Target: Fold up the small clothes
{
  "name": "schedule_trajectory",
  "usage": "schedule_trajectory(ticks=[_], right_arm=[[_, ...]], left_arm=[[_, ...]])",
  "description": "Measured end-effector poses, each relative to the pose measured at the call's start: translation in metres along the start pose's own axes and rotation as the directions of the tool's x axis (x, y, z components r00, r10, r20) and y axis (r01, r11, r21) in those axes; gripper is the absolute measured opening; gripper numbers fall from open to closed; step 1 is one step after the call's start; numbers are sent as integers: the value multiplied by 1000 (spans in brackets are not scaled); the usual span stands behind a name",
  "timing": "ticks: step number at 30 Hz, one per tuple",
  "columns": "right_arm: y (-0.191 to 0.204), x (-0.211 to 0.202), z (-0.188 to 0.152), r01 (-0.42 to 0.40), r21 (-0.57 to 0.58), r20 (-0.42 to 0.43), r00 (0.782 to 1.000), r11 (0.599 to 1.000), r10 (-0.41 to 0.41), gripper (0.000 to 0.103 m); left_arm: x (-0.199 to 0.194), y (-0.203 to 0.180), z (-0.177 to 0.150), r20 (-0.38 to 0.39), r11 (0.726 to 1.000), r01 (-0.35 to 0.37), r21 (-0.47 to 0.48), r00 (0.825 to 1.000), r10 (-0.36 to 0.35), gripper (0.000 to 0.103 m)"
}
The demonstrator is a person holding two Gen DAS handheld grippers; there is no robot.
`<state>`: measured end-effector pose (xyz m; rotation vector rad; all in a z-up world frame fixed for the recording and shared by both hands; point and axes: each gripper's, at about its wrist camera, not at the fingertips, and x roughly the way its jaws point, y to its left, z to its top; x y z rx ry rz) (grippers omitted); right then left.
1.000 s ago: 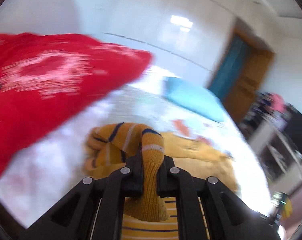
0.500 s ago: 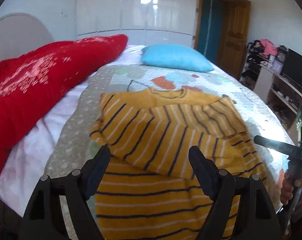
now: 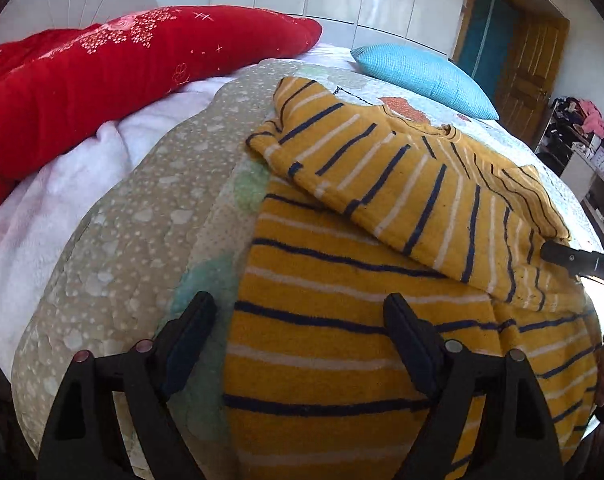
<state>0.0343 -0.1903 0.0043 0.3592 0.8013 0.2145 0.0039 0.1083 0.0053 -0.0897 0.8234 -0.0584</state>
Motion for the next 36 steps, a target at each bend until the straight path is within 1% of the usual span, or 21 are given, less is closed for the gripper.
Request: schedule_trajectory(ticks=[1,2,3,4,5,9,13,16,19,20,22,23,25,26,27,28,30,31,33,35,36], right_arm=[[5,0,0,-21,-26,-9,1000,999,21,41],[9,2,0,-41,-51,-29,999,998,39,19],[13,2,1,-45,-73,-41,998,996,42,16],[18,-1,3,-41,-96,-33,999,995,38,12],[20,-4,5,-47,-113,-25,999,993,45,11],[17,-28,24,-40,-107,58,997,993,46,10],[4,-43,52,20,-97,124,992,995,-8,10],[-14,-39,69,57,-61,121,991,996,-49,10],[-40,-20,80,98,-12,77,992,995,-97,11],[-48,-12,81,132,-2,56,990,991,-132,13],[-61,0,82,235,18,23,972,972,-236,20],[-63,-2,81,251,36,25,968,967,-252,28],[-54,-18,79,258,56,82,962,965,-262,30],[-46,-27,78,266,43,118,956,963,-269,34],[-33,-33,79,260,14,151,954,966,-259,37],[-17,-38,79,238,-24,176,957,971,-230,37],[15,-37,83,158,-102,173,975,982,-139,37],[33,-32,85,96,-143,148,986,985,-75,37],[67,-14,90,-23,-196,82,996,980,40,37],[102,8,95,-112,-239,14,993,965,119,37],[120,19,99,-131,-269,-7,991,954,134,37]], left_arm=[[1,-4,-1,7,1000,-15,15,1000,15,91],[3,-7,-2,13,999,-34,28,999,33,92],[3,-10,-2,17,998,-51,37,999,50,92],[4,-12,-2,21,997,-62,40,998,61,92],[4,-12,-2,21,997,-64,37,998,63,92],[4,-10,0,22,998,-59,33,998,58,92],[3,-9,-2,26,998,-63,33,998,62,92],[3,-9,-4,33,997,-67,31,997,66,93],[3,-9,-4,40,997,-71,34,997,69,93],[3,-9,-4,42,997,-71,35,997,70,94],[4,-9,-5,47,997,-71,37,997,69,94],[4,-9,-5,50,997,-70,38,996,68,95],[4,-9,-7,63,997,-71,37,996,68,96],[4,-10,-7,68,997,-74,37,995,72,97],[5,-11,-7,73,996,-80,38,994,77,97],[5,-12,-7,74,996,-86,38,994,83,98],[5,-13,-7,78,995,-91,36,993,88,98],[5,-13,-8,81,995,-89,35,993,86,98],[3,-12,-8,88,996,-83,33,993,80,98],[3,-11,-9,90,996,-82,34,993,79,98],[3,-11,-9,91,996,-81,34,993,78,98]])
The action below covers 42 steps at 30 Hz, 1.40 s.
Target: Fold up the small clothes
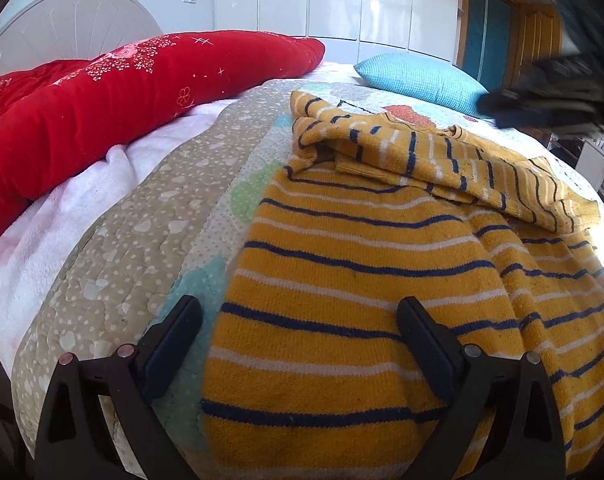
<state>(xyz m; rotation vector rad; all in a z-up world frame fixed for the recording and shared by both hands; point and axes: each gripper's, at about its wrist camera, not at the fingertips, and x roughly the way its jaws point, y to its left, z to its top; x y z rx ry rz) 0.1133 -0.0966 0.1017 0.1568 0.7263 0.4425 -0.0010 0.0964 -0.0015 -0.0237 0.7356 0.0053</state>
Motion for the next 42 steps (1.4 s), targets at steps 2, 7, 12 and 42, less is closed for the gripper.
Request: schedule_trajectory(ticks=[2,7,12,42], right_arm=[[23,28,18,-17,-66,-35,999,998,15,37],[36,103,66,35,-120,-110,993,992,-48,67],[19,157,91,23,-72,-197,980,997,-37,69],[82,131,21,-359,163,-402,827,919,394,10]], left_arm=[[0,0,0,3,1000,3,0,1000,-3,98],[-1,1,-2,22,1000,11,-5,1000,-10,98],[-1,2,-4,35,1000,15,-7,999,-15,98],[-4,3,-6,53,1000,21,-7,998,-20,98]])
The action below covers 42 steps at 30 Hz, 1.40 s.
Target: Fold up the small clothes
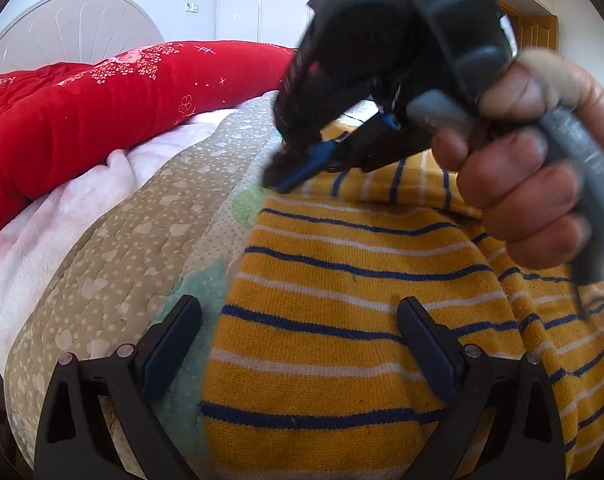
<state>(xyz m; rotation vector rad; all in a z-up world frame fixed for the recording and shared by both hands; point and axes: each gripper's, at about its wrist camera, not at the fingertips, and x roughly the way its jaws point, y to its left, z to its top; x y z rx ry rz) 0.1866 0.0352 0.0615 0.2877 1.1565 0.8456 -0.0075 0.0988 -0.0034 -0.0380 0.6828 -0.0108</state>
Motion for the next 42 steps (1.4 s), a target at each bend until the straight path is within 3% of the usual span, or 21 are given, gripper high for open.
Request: schedule_trajectory(ticks=[2,5,7,10,12,14,17,18,22,24,27,32,35,40,42], right_arm=[[3,-20,-10,-50,16,63,997,999,48,11],[-6,-71,-40,-5,23,201,980,1000,1,28],[-24,-106,-72,50,47,266,962,998,-61,33],[-65,-154,-123,227,104,287,925,968,-248,38],[-104,-176,-160,347,187,252,887,919,-387,38],[-150,-204,-201,469,301,211,816,830,-538,37],[-195,-253,-262,484,485,200,750,729,-631,38],[-203,-267,-281,464,525,214,739,713,-639,38],[-202,-303,-341,325,571,329,751,754,-572,45],[-190,-303,-359,287,555,368,757,781,-539,49],[-180,-289,-373,209,513,412,791,833,-452,49],[-164,-241,-372,95,430,438,848,898,-299,49],[-159,-225,-370,72,409,457,846,909,-273,50],[-151,-205,-368,-75,355,483,868,932,-114,51],[-148,-197,-369,-134,338,493,868,932,-54,51]], left_arm=[[-1,0,-1,0,1000,5,2,1000,-5,98],[-2,-1,-1,-1,1000,1,5,1000,-1,98],[-2,-2,-1,-2,1000,-4,4,1000,4,98],[-2,-3,-1,-9,1000,-14,6,1000,14,98],[-1,-5,0,-14,1000,-22,10,1000,22,98],[-1,-6,1,-18,999,-29,17,999,29,99],[0,-7,2,-28,999,-42,28,999,42,99],[0,-8,3,-36,998,-48,31,998,49,99],[-3,-6,14,-115,998,-55,40,992,59,99],[-20,6,20,-104,999,-24,-27,994,21,97],[-43,31,24,-86,992,-6,-126,996,-5,97],[-51,73,14,-147,970,31,-241,987,-68,97],[-50,78,-1,-170,961,82,-263,977,-130,97],[-58,59,-12,-136,949,198,-244,962,-236,97],[-60,51,-19,-134,926,272,-260,940,-314,97]])
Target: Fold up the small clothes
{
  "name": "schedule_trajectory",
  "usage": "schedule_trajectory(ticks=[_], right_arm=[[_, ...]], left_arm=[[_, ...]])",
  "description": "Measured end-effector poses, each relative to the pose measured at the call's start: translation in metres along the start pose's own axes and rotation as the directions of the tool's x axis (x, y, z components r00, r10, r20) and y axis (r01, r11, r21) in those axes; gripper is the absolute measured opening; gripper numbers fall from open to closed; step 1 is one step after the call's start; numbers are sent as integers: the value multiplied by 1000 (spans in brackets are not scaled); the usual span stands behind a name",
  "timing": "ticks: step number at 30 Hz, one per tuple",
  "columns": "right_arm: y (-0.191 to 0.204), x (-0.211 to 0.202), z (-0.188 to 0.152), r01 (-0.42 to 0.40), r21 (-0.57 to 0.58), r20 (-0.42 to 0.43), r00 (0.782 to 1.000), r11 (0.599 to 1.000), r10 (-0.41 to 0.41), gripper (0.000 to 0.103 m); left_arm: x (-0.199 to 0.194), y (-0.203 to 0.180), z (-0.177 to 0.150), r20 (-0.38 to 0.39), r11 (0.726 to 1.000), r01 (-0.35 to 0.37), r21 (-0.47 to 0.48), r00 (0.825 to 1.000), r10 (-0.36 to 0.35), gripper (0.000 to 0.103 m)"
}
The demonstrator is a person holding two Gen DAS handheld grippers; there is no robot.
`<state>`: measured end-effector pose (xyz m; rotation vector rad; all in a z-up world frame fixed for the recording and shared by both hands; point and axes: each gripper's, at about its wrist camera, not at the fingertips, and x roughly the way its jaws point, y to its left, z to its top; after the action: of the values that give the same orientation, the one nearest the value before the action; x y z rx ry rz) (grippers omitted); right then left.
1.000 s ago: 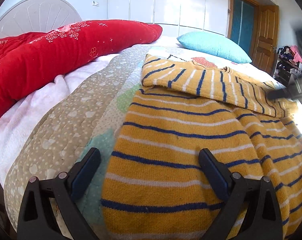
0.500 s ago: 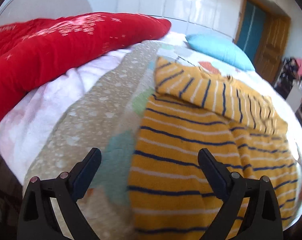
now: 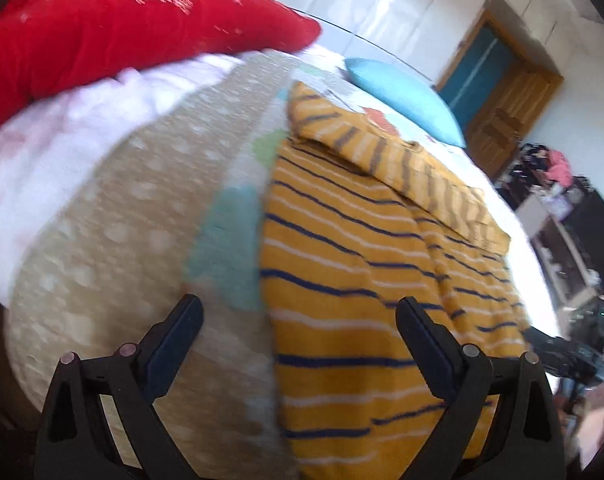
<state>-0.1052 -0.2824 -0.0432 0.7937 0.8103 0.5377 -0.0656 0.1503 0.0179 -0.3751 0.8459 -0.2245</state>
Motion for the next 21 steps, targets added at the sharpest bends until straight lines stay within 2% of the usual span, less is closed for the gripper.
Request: schedule_trajectory(ticks=[4,8,11,13,15,16,17,18,21], right_arm=[[-1,10,-13,-120,52,-16,993,991,121,51],[1,18,-31,-184,79,-38,982,980,188,51],[2,23,-43,-206,94,-56,976,974,212,51],[5,27,-51,-207,99,-64,975,973,214,51],[8,33,-58,-213,106,-86,971,971,222,51],[10,38,-61,-209,110,-97,971,972,220,51],[11,39,-65,-203,112,-102,971,973,215,51],[13,42,-68,-199,116,-106,972,973,212,51],[18,43,-73,-175,105,-114,976,979,186,51]], left_arm=[[0,-13,-15,-24,996,85,3,996,-85,97],[2,-19,-35,-76,982,184,-38,980,-186,97],[4,-23,-47,-100,979,198,-58,974,-203,96],[3,-27,-53,-106,981,182,-62,976,-188,87],[3,-29,-55,-127,987,146,-69,980,-154,54],[2,-27,-55,-138,991,116,-69,983,-124,45],[2,-26,-55,-146,994,80,-69,985,-89,29],[1,-24,-54,-150,994,73,-82,985,-85,26],[-2,-15,-54,-162,984,104,-142,979,-127,27]])
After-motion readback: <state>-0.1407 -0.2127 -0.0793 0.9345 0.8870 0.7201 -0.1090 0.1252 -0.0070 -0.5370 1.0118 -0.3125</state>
